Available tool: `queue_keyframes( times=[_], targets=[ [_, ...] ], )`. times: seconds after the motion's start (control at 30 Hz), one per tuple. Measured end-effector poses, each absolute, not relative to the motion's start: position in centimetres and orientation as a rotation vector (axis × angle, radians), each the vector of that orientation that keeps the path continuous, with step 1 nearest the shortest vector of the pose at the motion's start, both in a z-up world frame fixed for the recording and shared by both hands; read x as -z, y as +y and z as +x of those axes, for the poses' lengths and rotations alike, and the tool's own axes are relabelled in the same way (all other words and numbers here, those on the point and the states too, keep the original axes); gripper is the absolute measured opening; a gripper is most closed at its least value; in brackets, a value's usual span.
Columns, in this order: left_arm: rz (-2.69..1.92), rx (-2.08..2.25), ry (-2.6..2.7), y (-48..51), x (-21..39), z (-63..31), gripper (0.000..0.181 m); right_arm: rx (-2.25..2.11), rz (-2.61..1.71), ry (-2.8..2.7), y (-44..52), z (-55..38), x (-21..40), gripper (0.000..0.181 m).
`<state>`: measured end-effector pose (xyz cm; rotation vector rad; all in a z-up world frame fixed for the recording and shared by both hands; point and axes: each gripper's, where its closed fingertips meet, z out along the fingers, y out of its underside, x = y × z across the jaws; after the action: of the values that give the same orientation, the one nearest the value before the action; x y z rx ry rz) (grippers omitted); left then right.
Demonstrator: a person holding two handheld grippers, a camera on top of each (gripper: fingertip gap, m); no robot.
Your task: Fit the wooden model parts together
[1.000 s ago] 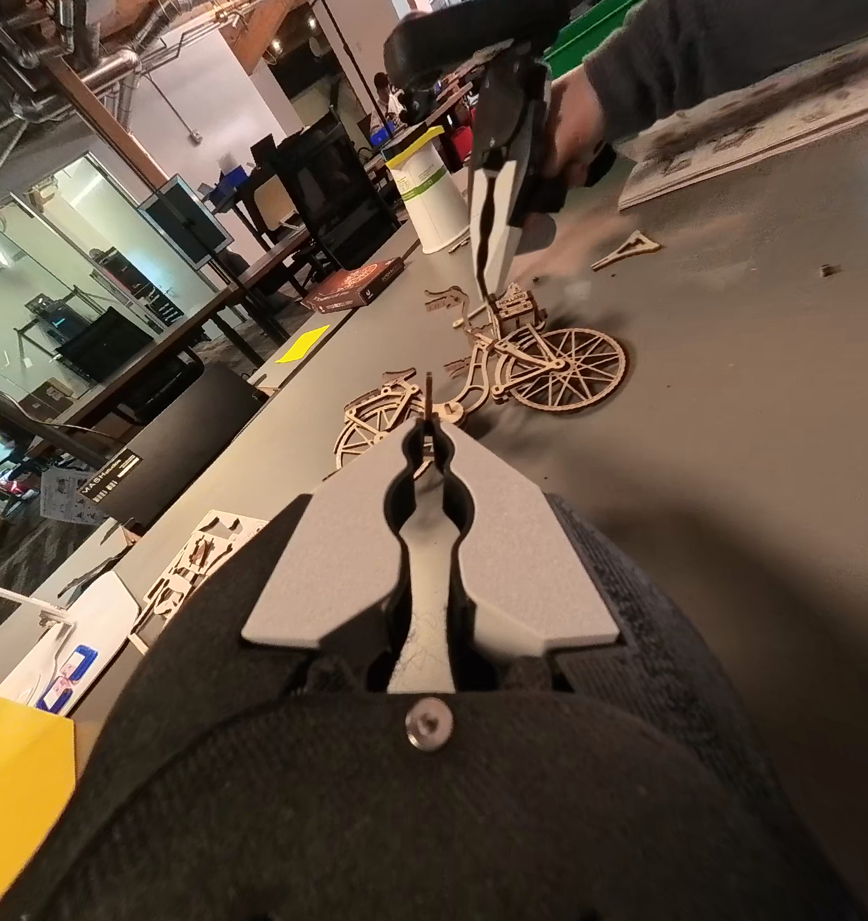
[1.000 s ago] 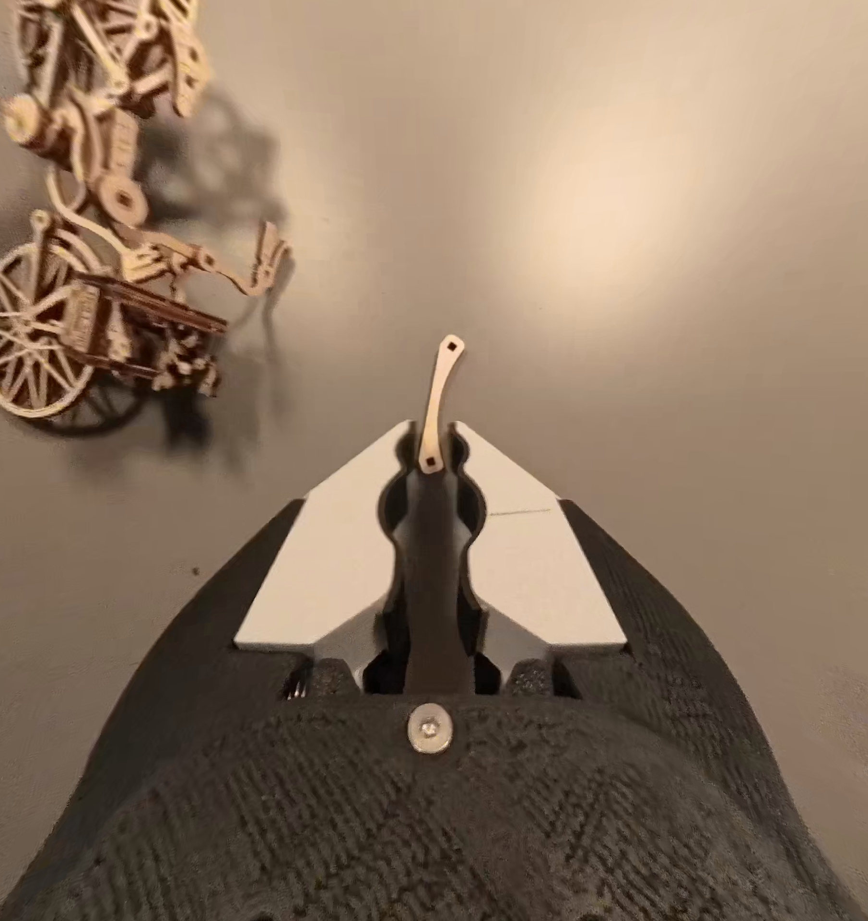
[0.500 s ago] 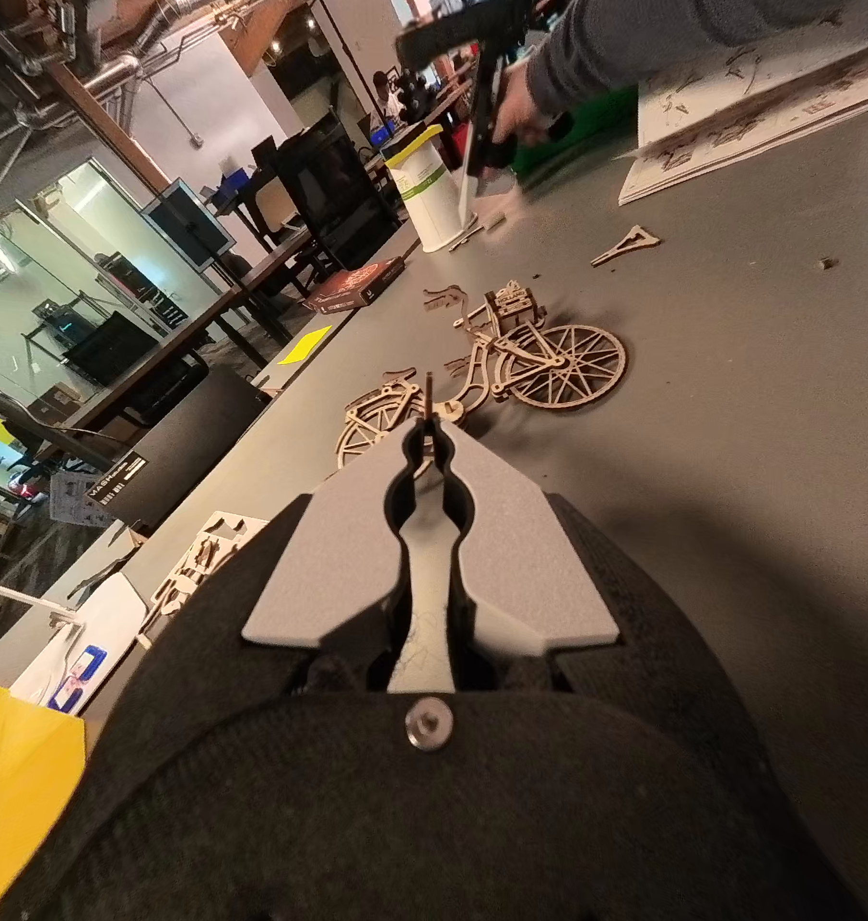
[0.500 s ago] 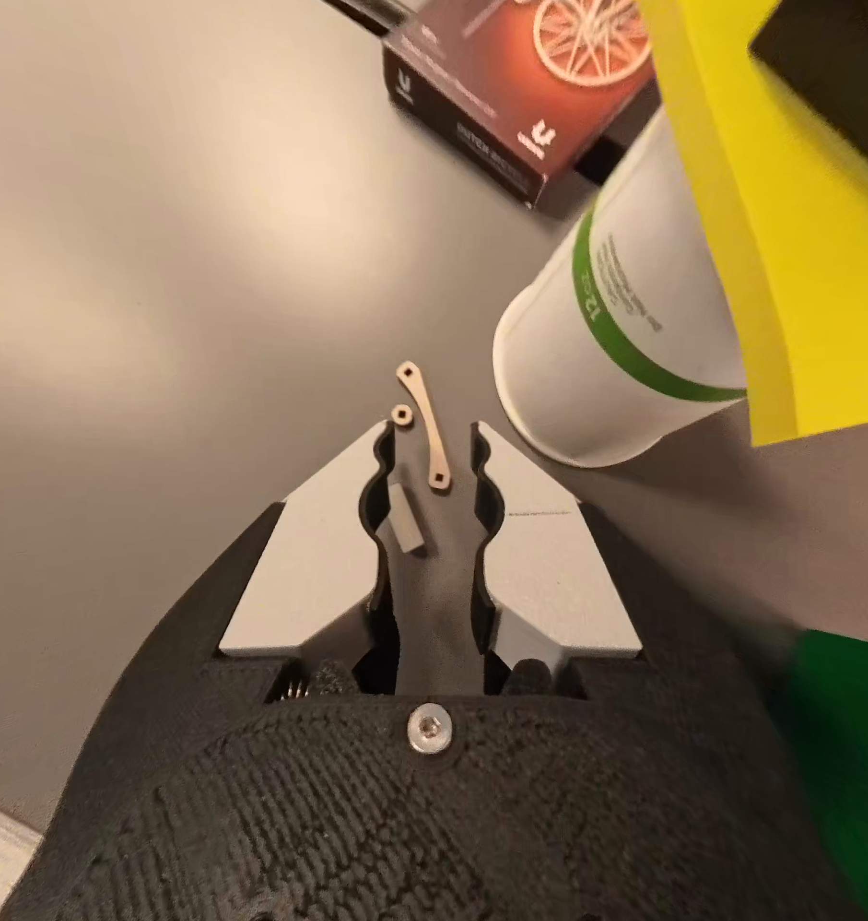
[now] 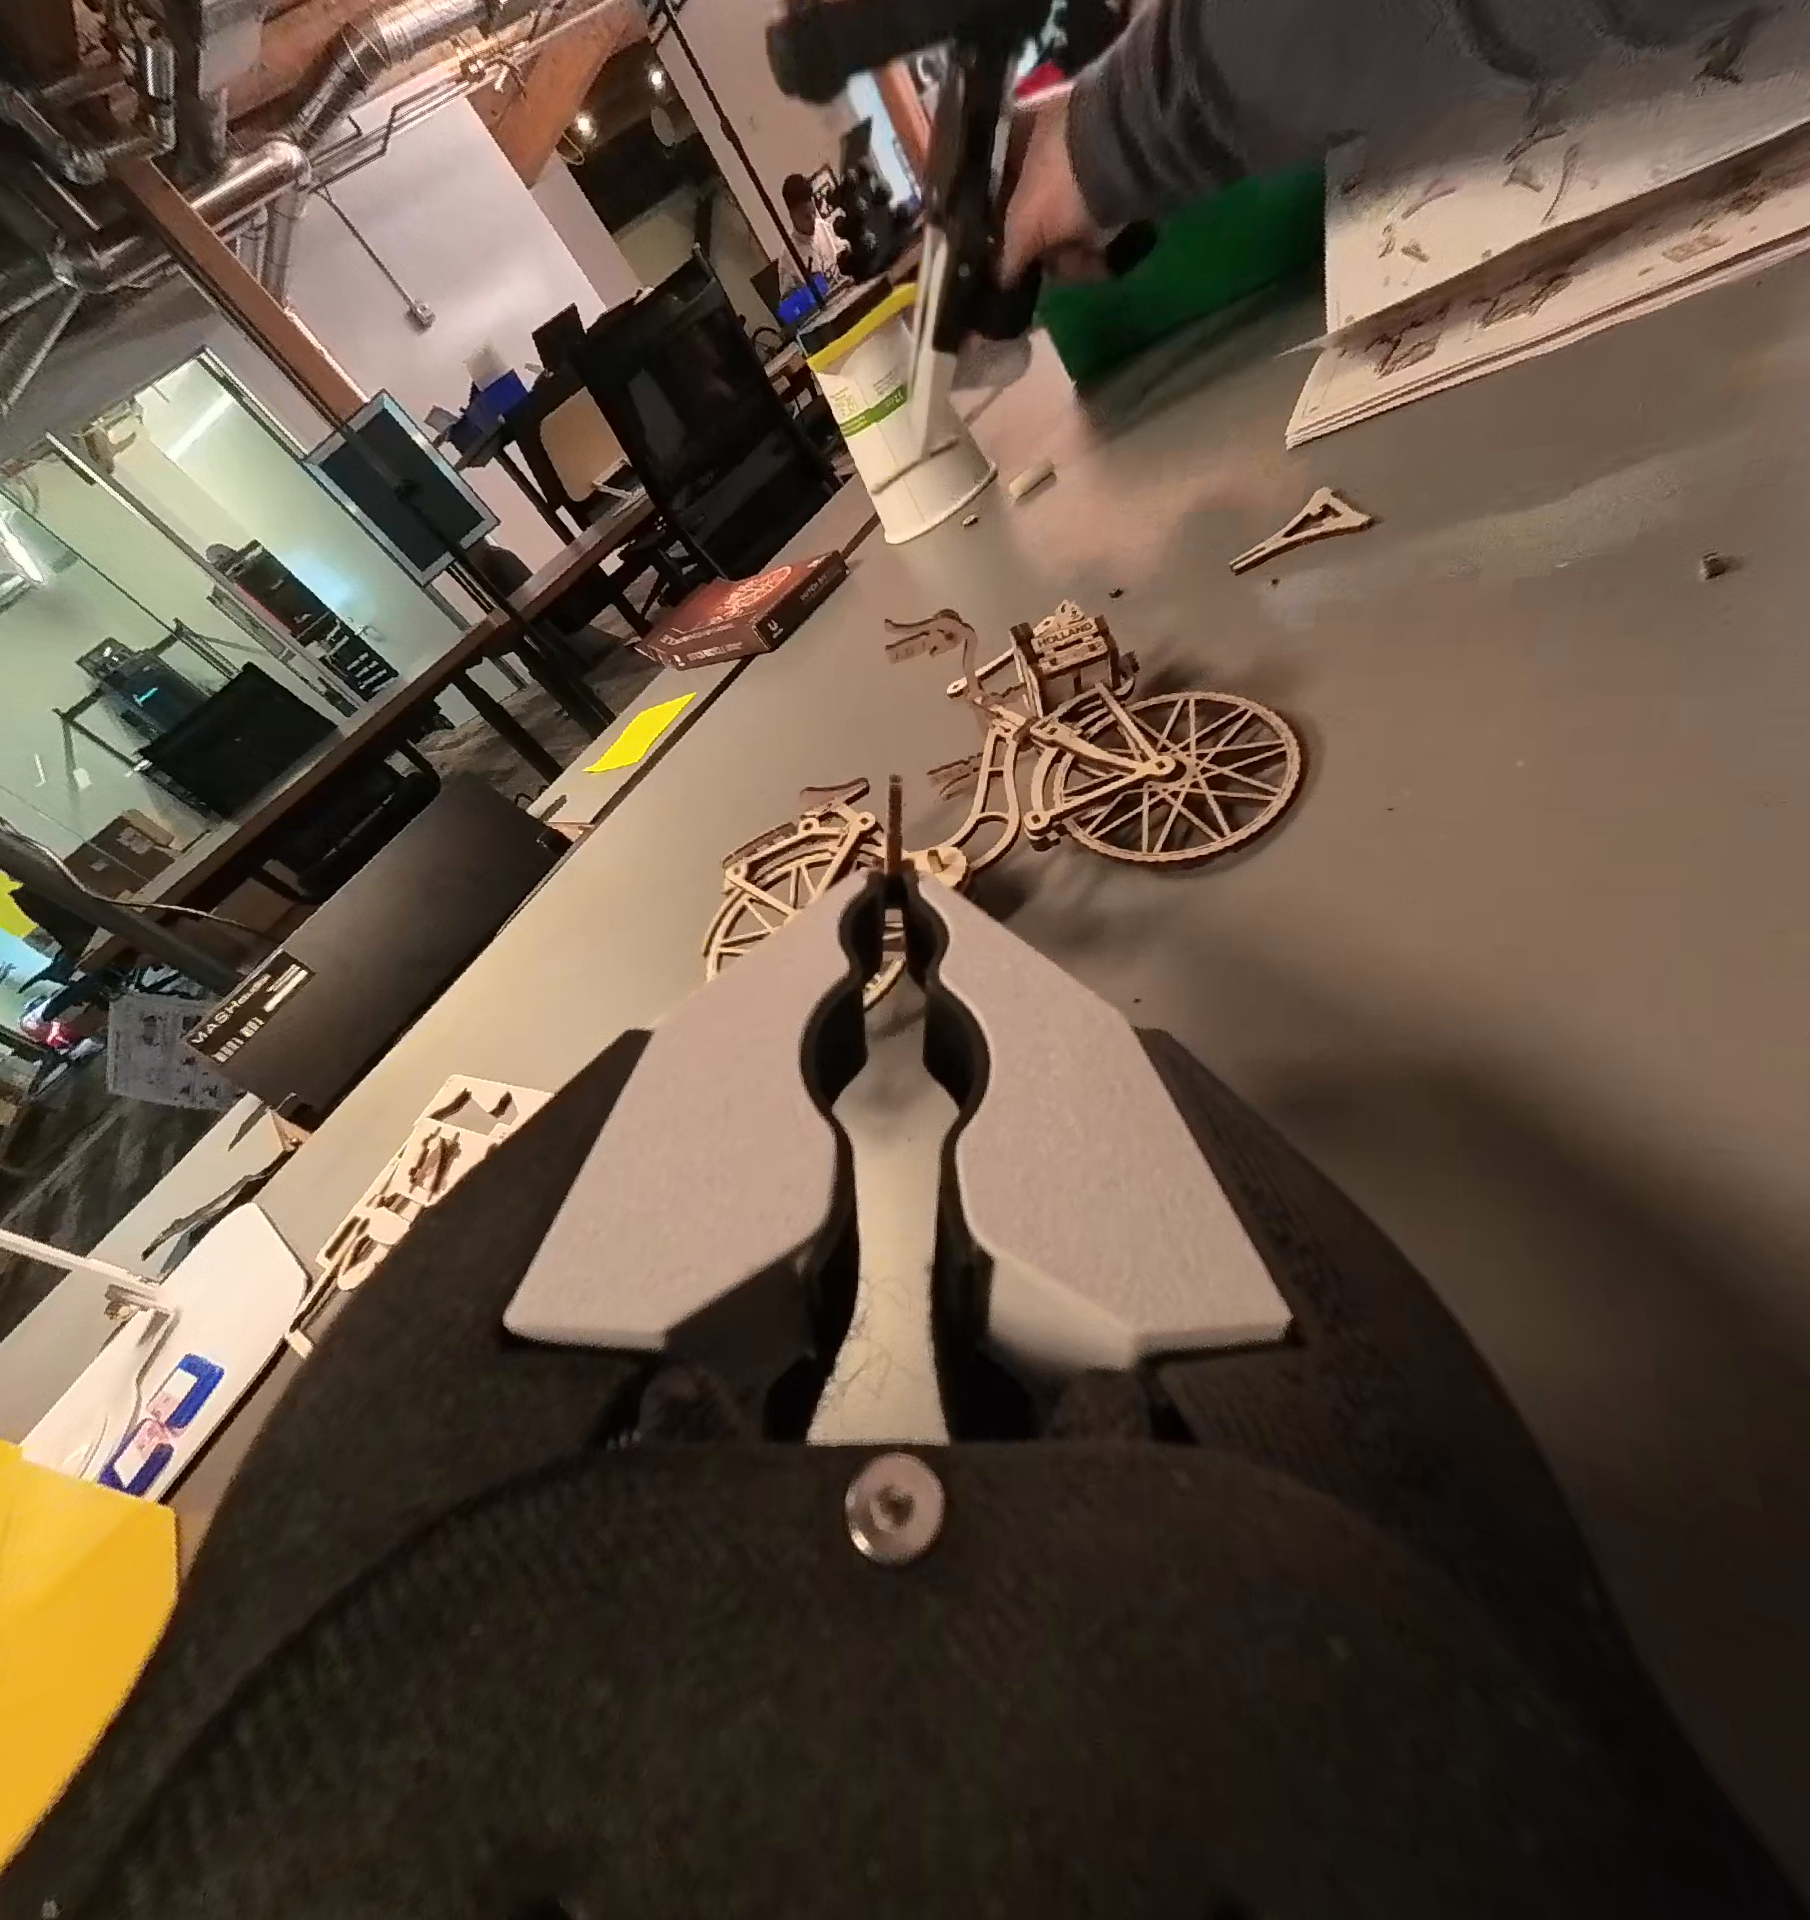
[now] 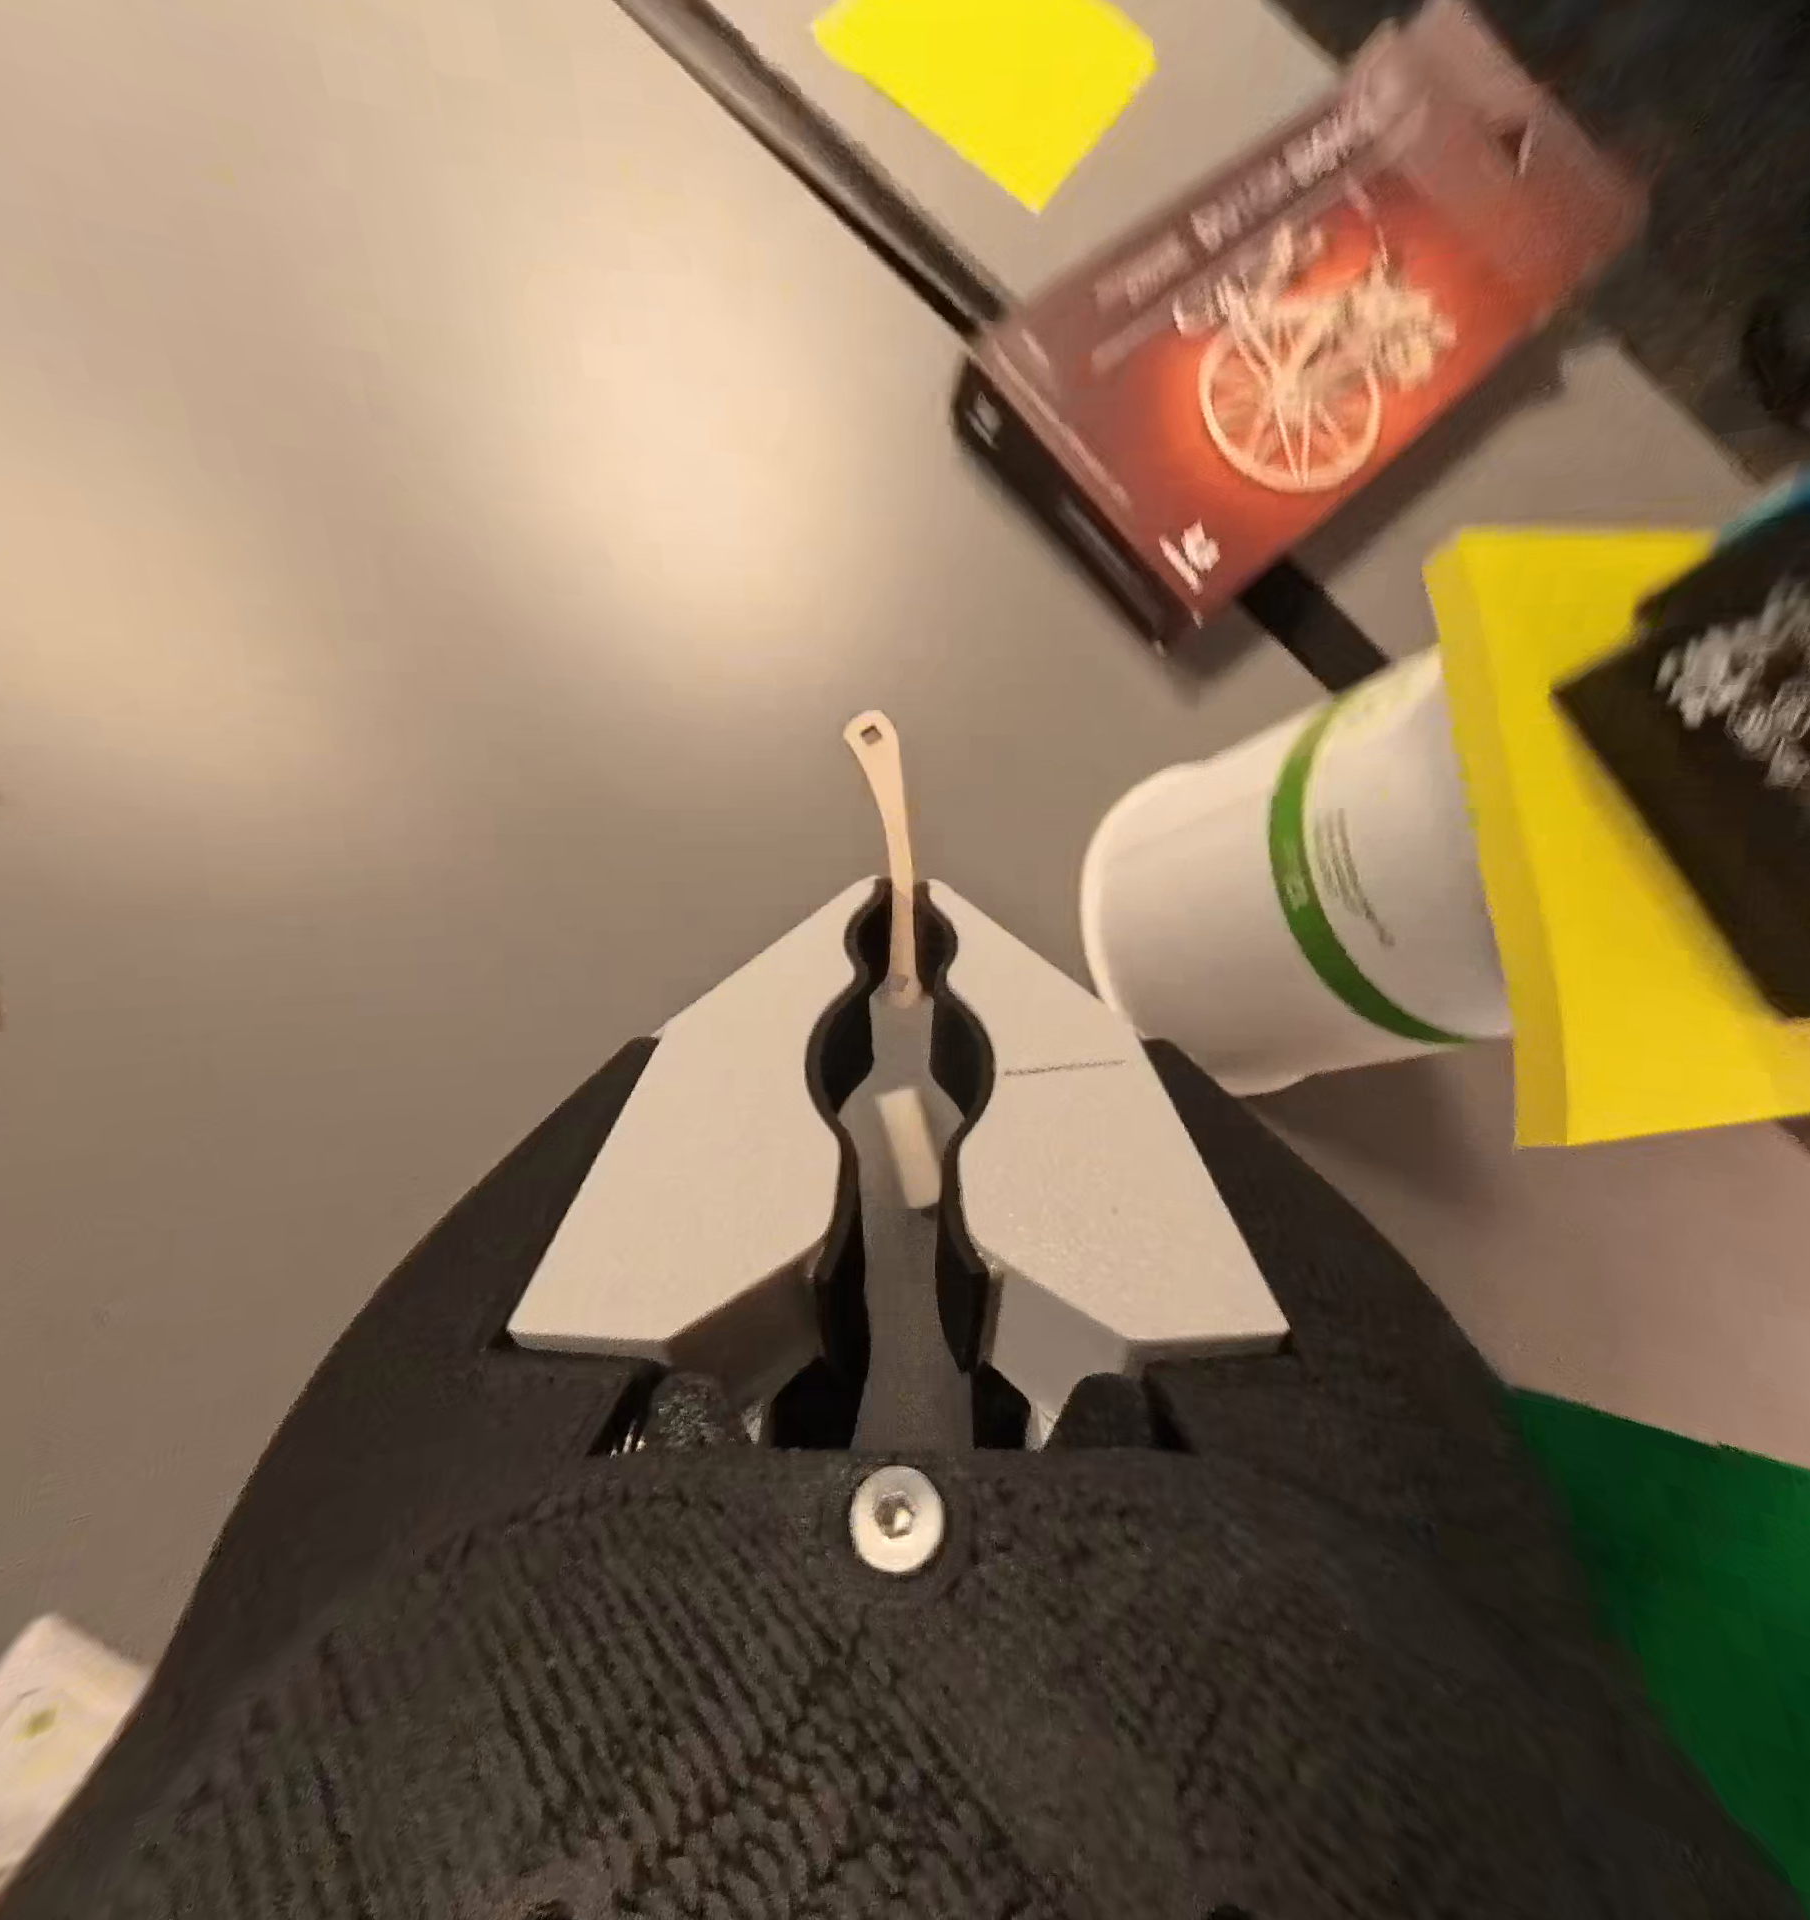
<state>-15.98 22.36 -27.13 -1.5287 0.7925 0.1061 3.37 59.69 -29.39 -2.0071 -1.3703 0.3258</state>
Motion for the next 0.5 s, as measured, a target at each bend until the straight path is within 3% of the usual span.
queue_keyframes(
  times=[0.27, 0.5],
  targets=[
    [-1.502, -0.128, 0.798, 22.1, 26.7, -15.9, 0.001, -0.312, -1.985, -1.402, 48.3, 0.6, 24.3, 0.001],
    [-1.468, -0.135, 0.813, 21.8, 26.3, -15.5, 0.001, -0.176, -2.192, -1.468, 39.7, 3.1, 30.8, 0.001]
  ],
)
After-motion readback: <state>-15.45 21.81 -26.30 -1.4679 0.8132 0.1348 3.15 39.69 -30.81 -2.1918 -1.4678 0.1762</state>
